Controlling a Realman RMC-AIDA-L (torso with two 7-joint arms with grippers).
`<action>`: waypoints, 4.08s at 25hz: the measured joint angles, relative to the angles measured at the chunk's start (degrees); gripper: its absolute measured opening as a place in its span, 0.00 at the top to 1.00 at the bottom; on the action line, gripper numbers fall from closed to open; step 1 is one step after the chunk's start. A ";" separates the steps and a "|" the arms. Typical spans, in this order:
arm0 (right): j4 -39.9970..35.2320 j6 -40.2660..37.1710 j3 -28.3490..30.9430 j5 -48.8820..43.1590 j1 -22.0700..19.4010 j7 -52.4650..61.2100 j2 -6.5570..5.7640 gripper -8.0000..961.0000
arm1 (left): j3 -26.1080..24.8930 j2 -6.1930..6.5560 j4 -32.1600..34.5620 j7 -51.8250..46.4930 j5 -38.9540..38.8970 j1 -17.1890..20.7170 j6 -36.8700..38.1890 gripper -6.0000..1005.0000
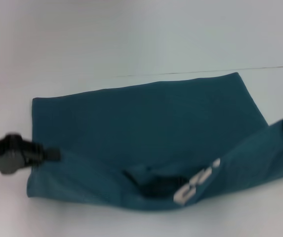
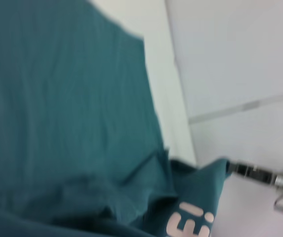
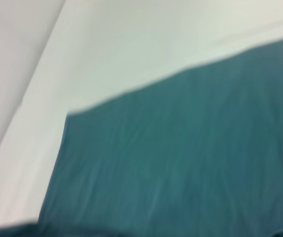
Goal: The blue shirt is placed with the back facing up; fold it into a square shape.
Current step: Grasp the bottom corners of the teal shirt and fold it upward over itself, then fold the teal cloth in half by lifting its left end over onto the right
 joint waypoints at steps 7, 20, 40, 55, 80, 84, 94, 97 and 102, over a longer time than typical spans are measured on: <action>4.65 12.24 2.38 5.99 -0.85 1.02 -0.44 0.95 | -0.56 0.36 -0.81 -2.41 -6.25 -0.80 -9.52 0.98; 7.59 42.32 -8.21 8.26 4.69 -0.42 6.89 0.95 | 9.03 -1.19 -6.81 -2.59 -7.32 -5.11 -35.92 0.98; 14.57 71.08 -21.00 8.15 12.52 -0.60 9.08 0.95 | 21.78 -1.97 -9.89 -5.48 -6.35 -7.31 -59.91 0.98; 18.23 79.73 -24.76 8.04 17.10 -0.71 9.45 0.95 | 21.41 -2.03 -9.58 -5.57 -5.03 -6.74 -63.28 0.98; 20.58 83.34 -25.80 8.04 17.29 -0.91 9.06 0.90 | 21.77 -3.53 -9.14 -4.50 -5.07 -8.54 -66.57 0.98; 20.62 82.21 -25.80 8.04 17.35 -0.60 8.61 0.86 | 21.66 -2.88 -10.35 -4.41 -5.13 -8.94 -66.23 0.98; 21.20 79.79 -25.20 8.19 16.87 0.78 5.13 0.73 | 20.99 -2.88 -10.11 -5.49 -5.43 -8.35 -66.51 0.68; 21.12 76.47 -25.12 8.17 16.47 2.94 3.60 0.66 | 20.98 -3.00 -10.02 -5.57 -5.44 -8.11 -66.33 0.57; 16.61 62.35 -23.23 8.63 12.74 6.82 2.42 0.55 | 20.98 -3.30 -6.04 -5.32 -8.16 -5.15 -60.86 0.40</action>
